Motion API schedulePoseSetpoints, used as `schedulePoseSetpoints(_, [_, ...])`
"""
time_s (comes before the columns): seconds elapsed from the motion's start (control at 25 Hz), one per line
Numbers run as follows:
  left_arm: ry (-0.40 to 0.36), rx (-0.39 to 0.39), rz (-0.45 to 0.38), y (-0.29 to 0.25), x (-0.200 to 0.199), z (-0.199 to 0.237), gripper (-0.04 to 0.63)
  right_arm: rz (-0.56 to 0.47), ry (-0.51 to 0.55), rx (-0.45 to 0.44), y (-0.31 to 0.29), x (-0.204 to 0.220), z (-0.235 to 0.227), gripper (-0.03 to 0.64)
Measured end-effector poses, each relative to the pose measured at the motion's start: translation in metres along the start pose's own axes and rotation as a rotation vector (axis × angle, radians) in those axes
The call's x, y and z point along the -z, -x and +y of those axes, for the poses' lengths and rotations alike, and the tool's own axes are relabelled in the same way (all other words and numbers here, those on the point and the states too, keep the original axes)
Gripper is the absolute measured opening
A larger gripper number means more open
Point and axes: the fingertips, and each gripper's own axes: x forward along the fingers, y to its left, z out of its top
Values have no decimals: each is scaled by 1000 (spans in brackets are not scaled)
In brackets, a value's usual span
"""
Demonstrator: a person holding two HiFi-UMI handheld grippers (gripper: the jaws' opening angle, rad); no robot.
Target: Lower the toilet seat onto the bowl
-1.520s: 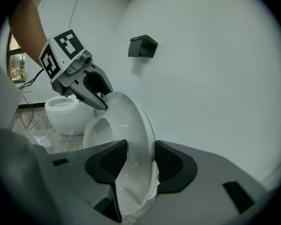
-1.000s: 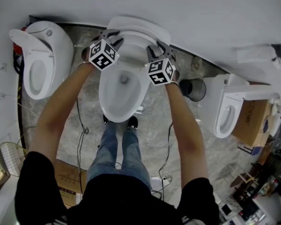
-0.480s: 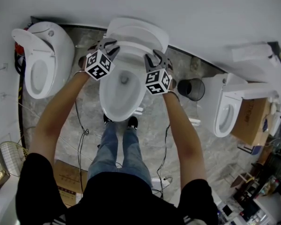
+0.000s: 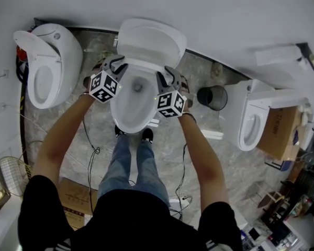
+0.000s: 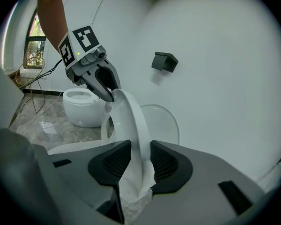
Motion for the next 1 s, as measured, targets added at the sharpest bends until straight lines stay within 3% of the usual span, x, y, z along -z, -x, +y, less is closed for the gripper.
schedulePoseSetpoints(1.0, [-66, 51, 68, 49, 42, -72, 107, -2, 55, -86, 48, 18, 82, 135])
